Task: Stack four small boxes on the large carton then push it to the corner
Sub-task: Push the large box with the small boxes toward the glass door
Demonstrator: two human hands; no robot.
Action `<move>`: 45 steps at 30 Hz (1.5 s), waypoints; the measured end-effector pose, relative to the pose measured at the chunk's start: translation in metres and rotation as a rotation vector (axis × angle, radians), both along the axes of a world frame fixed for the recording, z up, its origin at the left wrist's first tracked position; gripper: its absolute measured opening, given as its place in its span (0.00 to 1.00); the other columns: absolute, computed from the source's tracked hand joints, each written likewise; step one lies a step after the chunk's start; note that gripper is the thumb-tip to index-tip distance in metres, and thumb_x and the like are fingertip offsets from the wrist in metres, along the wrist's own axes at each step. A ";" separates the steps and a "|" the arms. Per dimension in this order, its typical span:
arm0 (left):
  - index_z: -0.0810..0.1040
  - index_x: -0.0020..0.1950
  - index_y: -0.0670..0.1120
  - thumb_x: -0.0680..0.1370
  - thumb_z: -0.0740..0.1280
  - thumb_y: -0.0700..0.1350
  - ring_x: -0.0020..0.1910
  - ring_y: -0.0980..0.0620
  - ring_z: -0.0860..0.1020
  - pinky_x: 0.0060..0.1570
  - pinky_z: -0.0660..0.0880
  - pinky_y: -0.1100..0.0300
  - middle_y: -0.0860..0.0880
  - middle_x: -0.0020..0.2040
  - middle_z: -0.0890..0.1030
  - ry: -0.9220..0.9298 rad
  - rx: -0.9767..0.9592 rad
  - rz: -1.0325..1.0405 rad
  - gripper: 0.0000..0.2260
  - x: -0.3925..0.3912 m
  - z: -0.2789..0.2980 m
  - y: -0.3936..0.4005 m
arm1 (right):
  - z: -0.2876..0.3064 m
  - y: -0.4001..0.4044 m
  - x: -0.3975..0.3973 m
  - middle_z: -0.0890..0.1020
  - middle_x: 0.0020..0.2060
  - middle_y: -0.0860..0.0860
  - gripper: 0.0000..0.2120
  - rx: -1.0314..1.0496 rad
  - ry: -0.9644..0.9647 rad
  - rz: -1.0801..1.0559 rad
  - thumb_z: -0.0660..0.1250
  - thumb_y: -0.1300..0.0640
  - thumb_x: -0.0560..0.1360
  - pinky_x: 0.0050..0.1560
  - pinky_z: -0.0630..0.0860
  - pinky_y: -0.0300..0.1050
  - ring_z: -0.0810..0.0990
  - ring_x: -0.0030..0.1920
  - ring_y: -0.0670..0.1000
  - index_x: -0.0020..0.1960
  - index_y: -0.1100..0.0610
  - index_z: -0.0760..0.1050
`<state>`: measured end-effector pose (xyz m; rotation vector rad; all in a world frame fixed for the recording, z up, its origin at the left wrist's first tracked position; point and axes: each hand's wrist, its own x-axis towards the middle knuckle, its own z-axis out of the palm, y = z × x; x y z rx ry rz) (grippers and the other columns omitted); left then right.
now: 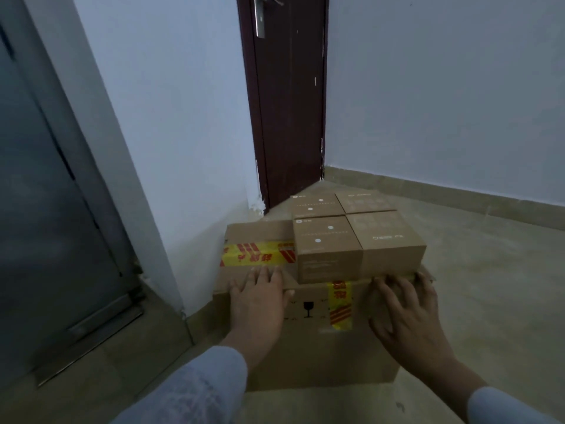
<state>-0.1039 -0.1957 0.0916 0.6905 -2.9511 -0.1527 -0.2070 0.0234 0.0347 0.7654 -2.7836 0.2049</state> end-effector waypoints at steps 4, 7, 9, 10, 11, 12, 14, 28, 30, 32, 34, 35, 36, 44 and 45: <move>0.54 0.75 0.50 0.80 0.51 0.56 0.76 0.44 0.54 0.72 0.52 0.39 0.46 0.77 0.58 -0.008 0.010 0.036 0.24 0.010 0.003 -0.003 | 0.002 -0.006 0.002 0.76 0.60 0.61 0.33 0.000 0.000 0.058 0.42 0.35 0.73 0.66 0.60 0.70 0.71 0.63 0.68 0.67 0.54 0.64; 0.54 0.75 0.50 0.80 0.51 0.55 0.76 0.44 0.54 0.72 0.52 0.38 0.46 0.77 0.57 -0.009 0.016 0.066 0.24 0.016 0.002 -0.006 | 0.007 -0.010 0.003 0.73 0.61 0.59 0.33 0.001 0.017 0.107 0.42 0.35 0.74 0.65 0.60 0.67 0.68 0.64 0.65 0.67 0.56 0.64; 0.54 0.75 0.50 0.80 0.51 0.55 0.76 0.44 0.54 0.72 0.52 0.39 0.46 0.77 0.57 -0.012 0.012 0.087 0.24 0.023 0.001 -0.010 | 0.009 -0.015 0.006 0.71 0.62 0.58 0.33 0.010 0.030 0.134 0.42 0.34 0.74 0.64 0.62 0.68 0.66 0.65 0.67 0.67 0.55 0.64; 0.54 0.75 0.49 0.80 0.51 0.55 0.76 0.44 0.55 0.72 0.53 0.39 0.46 0.77 0.57 -0.019 0.006 0.093 0.24 0.025 0.001 -0.012 | 0.008 -0.016 0.007 0.70 0.63 0.58 0.34 0.011 0.034 0.143 0.43 0.33 0.73 0.64 0.64 0.69 0.66 0.66 0.68 0.68 0.54 0.64; 0.54 0.75 0.49 0.80 0.51 0.55 0.76 0.44 0.55 0.72 0.53 0.39 0.46 0.77 0.58 -0.020 0.002 0.106 0.24 0.029 0.001 -0.016 | 0.008 -0.020 0.009 0.70 0.63 0.57 0.34 0.012 0.033 0.157 0.43 0.33 0.73 0.63 0.66 0.70 0.65 0.65 0.69 0.68 0.53 0.64; 0.55 0.75 0.50 0.80 0.52 0.55 0.76 0.44 0.56 0.72 0.54 0.39 0.46 0.77 0.59 -0.015 0.000 0.112 0.24 0.032 0.001 -0.019 | 0.009 -0.023 0.011 0.68 0.63 0.57 0.33 0.012 0.039 0.168 0.44 0.33 0.73 0.61 0.67 0.70 0.64 0.65 0.70 0.68 0.53 0.64; 0.56 0.74 0.50 0.80 0.51 0.55 0.75 0.44 0.56 0.72 0.54 0.41 0.46 0.77 0.60 0.005 -0.001 0.123 0.23 0.039 0.002 -0.026 | 0.012 -0.032 0.016 0.67 0.63 0.55 0.31 0.002 0.051 0.190 0.47 0.35 0.74 0.61 0.68 0.69 0.63 0.65 0.70 0.67 0.53 0.64; 0.63 0.68 0.52 0.79 0.50 0.58 0.75 0.41 0.55 0.72 0.51 0.41 0.45 0.77 0.59 0.019 -0.015 0.032 0.19 0.046 -0.004 -0.060 | 0.009 -0.042 0.006 0.67 0.64 0.55 0.35 0.011 0.127 0.308 0.60 0.41 0.67 0.63 0.65 0.72 0.65 0.66 0.71 0.71 0.52 0.61; 0.62 0.68 0.52 0.79 0.49 0.60 0.76 0.41 0.51 0.72 0.48 0.40 0.45 0.78 0.54 -0.025 -0.018 0.000 0.21 0.045 -0.003 -0.065 | 0.007 -0.044 0.008 0.66 0.64 0.55 0.35 -0.011 0.155 0.311 0.60 0.41 0.66 0.62 0.65 0.72 0.63 0.65 0.70 0.70 0.52 0.62; 0.59 0.69 0.51 0.78 0.48 0.60 0.76 0.41 0.51 0.71 0.47 0.39 0.46 0.78 0.53 -0.061 -0.057 -0.015 0.23 0.045 0.000 -0.069 | 0.006 -0.045 0.009 0.66 0.63 0.55 0.34 -0.037 0.162 0.318 0.60 0.41 0.66 0.61 0.66 0.72 0.62 0.65 0.70 0.69 0.53 0.63; 0.54 0.73 0.52 0.78 0.46 0.61 0.76 0.41 0.52 0.71 0.49 0.38 0.46 0.78 0.54 -0.068 -0.093 -0.021 0.25 0.047 0.001 -0.069 | 0.005 -0.044 0.007 0.66 0.64 0.55 0.35 -0.059 0.190 0.325 0.60 0.41 0.65 0.61 0.65 0.73 0.61 0.66 0.70 0.69 0.53 0.62; 0.51 0.75 0.52 0.78 0.46 0.61 0.76 0.41 0.52 0.71 0.49 0.38 0.46 0.78 0.53 -0.073 -0.097 -0.021 0.27 0.048 0.000 -0.068 | 0.004 -0.043 0.007 0.66 0.64 0.55 0.35 -0.066 0.196 0.331 0.60 0.41 0.65 0.61 0.66 0.73 0.60 0.66 0.70 0.69 0.53 0.62; 0.48 0.76 0.52 0.78 0.45 0.61 0.76 0.41 0.52 0.71 0.49 0.38 0.46 0.78 0.53 -0.080 -0.100 -0.016 0.28 0.049 -0.002 -0.068 | 0.002 -0.041 0.008 0.66 0.63 0.55 0.35 -0.070 0.197 0.339 0.60 0.41 0.65 0.60 0.66 0.74 0.60 0.65 0.70 0.70 0.53 0.62; 0.49 0.76 0.53 0.78 0.43 0.61 0.75 0.40 0.56 0.71 0.55 0.38 0.45 0.78 0.54 -0.109 -0.179 0.017 0.28 0.065 -0.005 -0.071 | -0.002 -0.045 0.014 0.68 0.61 0.56 0.34 -0.132 0.229 0.376 0.61 0.42 0.64 0.58 0.67 0.72 0.63 0.63 0.70 0.69 0.52 0.64; 0.49 0.76 0.53 0.78 0.43 0.61 0.75 0.41 0.56 0.70 0.55 0.38 0.45 0.78 0.55 -0.114 -0.187 0.016 0.28 0.065 -0.006 -0.071 | -0.003 -0.043 0.014 0.68 0.61 0.56 0.35 -0.145 0.235 0.386 0.62 0.43 0.64 0.59 0.67 0.72 0.64 0.63 0.70 0.69 0.53 0.64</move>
